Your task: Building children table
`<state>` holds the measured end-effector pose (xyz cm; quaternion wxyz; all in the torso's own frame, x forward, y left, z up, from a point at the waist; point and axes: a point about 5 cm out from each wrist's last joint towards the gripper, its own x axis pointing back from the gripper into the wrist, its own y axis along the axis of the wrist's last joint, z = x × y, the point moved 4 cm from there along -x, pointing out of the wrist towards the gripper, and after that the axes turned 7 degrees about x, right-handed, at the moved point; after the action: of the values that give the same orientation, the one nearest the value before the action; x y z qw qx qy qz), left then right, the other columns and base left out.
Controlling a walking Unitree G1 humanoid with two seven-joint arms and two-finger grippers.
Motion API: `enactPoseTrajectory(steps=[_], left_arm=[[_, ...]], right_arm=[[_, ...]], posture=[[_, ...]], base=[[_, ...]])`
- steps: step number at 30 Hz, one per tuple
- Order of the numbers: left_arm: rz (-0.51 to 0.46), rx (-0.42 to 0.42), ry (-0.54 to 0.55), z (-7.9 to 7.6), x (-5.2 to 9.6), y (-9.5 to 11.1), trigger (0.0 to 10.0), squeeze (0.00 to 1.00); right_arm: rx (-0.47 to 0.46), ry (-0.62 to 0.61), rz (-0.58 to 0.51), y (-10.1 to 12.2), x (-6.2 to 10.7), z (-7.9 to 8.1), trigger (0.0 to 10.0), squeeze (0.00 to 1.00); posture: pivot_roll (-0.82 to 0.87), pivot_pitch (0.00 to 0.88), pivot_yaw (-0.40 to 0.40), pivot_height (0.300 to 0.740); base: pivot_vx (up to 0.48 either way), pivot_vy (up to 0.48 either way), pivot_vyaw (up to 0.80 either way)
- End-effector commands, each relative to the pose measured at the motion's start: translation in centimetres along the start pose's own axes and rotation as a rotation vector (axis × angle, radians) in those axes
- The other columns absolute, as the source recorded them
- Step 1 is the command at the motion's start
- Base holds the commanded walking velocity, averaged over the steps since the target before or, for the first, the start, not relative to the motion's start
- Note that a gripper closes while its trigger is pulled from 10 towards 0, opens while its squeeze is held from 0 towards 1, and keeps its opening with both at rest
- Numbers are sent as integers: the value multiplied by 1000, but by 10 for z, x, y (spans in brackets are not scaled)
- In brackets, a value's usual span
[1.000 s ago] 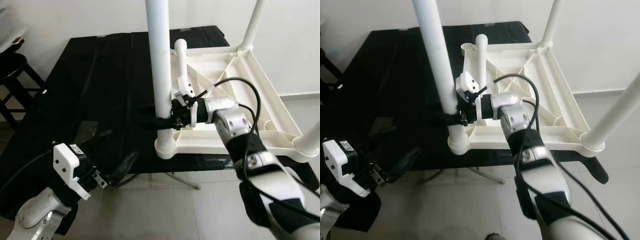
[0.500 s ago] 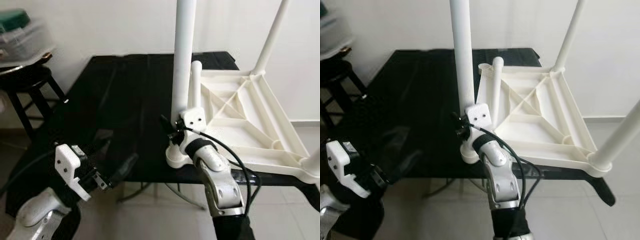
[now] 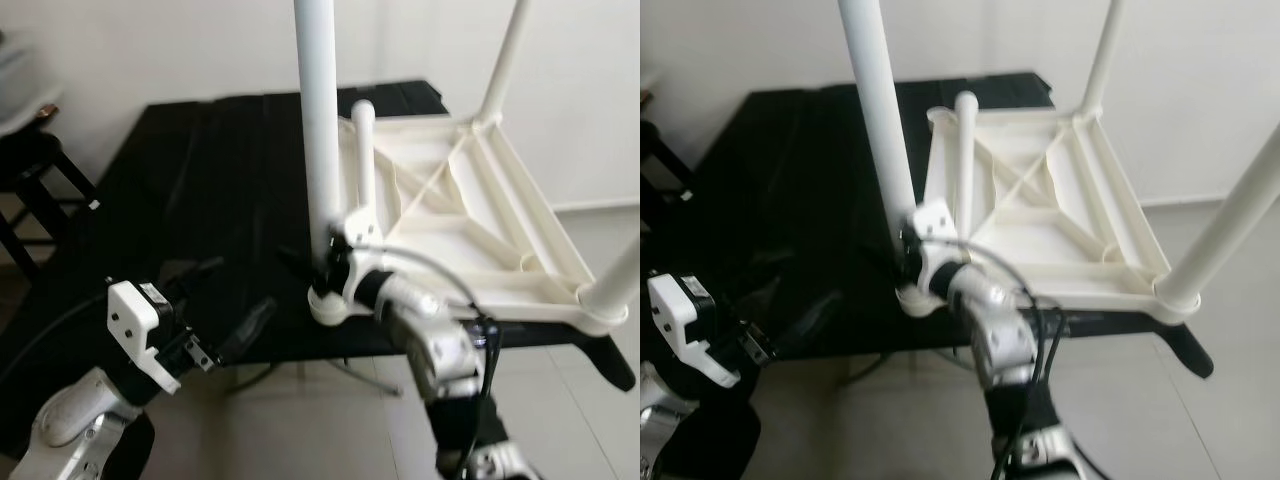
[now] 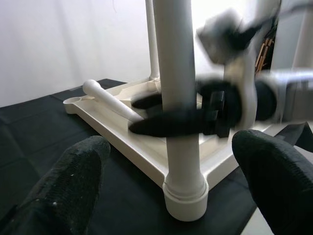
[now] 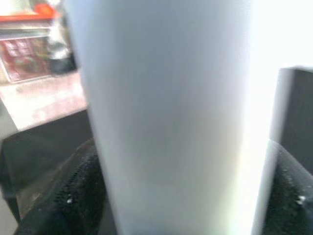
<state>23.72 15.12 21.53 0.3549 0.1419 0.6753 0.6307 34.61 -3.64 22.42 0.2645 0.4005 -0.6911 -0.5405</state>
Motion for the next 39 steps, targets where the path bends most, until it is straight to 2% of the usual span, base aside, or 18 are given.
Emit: enactPoseTrajectory(steps=[1,2,3,4,6,8,9,13,17,18,20,21,25,35,36,37,38,39], left_arm=[[9,-5,1,-1,3,0,10000,0],[9,-5,1,-1,3,0,10000,0],[10,-6,3,-2,4,0,10000,0],[12,-6,5,-2,5,0,10000,0],[13,-6,8,-3,6,1,10000,0],[13,-6,8,-3,6,1,10000,0],[18,-6,9,-4,7,1,10000,0],[24,-4,15,-6,10,2,10000,0],[28,-4,19,-7,12,3,10000,0],[31,-3,20,-7,12,3,10000,0],[31,-3,20,-7,12,3,10000,0],[31,-2,21,-7,13,3,10000,0],[29,0,19,-8,11,3,10000,0],[28,2,15,-8,10,4,10000,0],[28,2,14,-8,11,3,10000,0],[29,4,13,-7,10,2,10000,0],[27,8,12,-7,10,1,10000,0],[27,8,12,-7,10,1,10000,0]], right_arm=[[60,200,-18,4,2,11,10000,380],[60,200,-18,4,2,11,10000,380],[119,285,0,4,7,11,10000,0],[165,375,15,5,12,8,10000,0],[179,446,28,8,15,3,10000,0],[179,446,28,8,15,3,10000,0],[205,504,48,10,16,-3,10000,0],[190,634,63,20,17,-14,10000,0],[165,685,70,23,19,-17,10000,0],[146,721,80,23,21,-18,8706,0],[146,721,80,23,21,-18,8706,0],[135,749,92,22,22,-19,0,0],[110,792,118,18,24,-19,0,0],[121,763,139,8,29,-22,0,0],[126,688,152,-3,30,-23,0,0],[83,537,182,-20,30,-18,0,0],[43,377,228,-41,30,-5,0,0],[43,377,228,-41,30,-5,0,0]], posture=[[18,151,42,740],[18,151,42,740],[28,155,38,740],[30,157,36,740],[39,164,38,740],[39,164,38,740],[42,166,37,740],[70,181,34,740],[74,184,34,740],[74,184,34,740],[74,184,34,740],[77,187,35,740],[72,193,40,740],[66,190,49,740],[25,195,37,740],[-1,191,34,740],[-20,190,40,740],[-20,190,40,740]], base=[[0,0,0],[0,0,0],[0,0,0],[0,0,0],[0,0,0],[0,0,0],[0,0,0],[0,0,0],[0,0,0],[0,0,0],[0,0,0],[0,0,0],[0,0,0],[0,0,0],[0,0,0],[0,0,0],[0,0,0],[0,0,0]])
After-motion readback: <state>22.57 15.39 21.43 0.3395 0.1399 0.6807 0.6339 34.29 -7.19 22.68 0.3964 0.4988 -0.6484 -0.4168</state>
